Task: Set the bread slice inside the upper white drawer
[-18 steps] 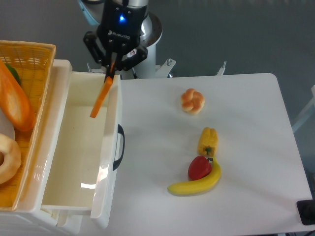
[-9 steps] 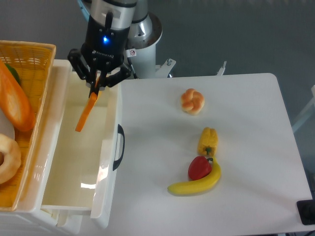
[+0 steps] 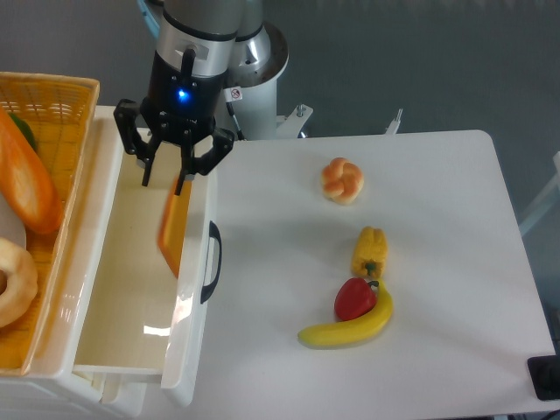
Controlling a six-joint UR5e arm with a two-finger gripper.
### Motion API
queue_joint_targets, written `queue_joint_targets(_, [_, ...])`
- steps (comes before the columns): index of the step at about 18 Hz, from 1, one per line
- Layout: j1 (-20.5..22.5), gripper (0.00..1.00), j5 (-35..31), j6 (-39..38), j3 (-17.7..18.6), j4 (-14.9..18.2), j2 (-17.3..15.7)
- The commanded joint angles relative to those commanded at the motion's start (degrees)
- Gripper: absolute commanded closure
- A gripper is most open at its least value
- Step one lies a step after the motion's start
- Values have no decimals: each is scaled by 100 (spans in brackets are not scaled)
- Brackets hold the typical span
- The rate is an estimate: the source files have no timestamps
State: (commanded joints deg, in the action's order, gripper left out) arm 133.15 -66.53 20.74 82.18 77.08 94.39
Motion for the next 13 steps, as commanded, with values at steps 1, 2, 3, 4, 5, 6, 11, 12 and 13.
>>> queue_joint_targets(1, [9, 42, 0, 0, 0, 0, 0])
queue_joint_targets(2, [0, 41, 0, 0, 0, 0, 0])
queue_joint_targets(3, [9, 37, 0, 9, 0, -9, 9])
queue_joint_targets(4, [9, 35, -26, 9, 0, -9, 35])
queue_joint_targets(5, [9, 34, -70, 17, -9, -17, 44])
queue_joint_targets(6, [9, 27, -140, 87, -9, -26, 61])
queue_joint_targets(11, [175, 0, -570, 527, 9, -167, 272])
queue_joint_targets(12, [211, 0, -676, 588, 35, -176, 307])
queue_joint_targets(13, [254, 0, -729, 658, 35, -176, 325])
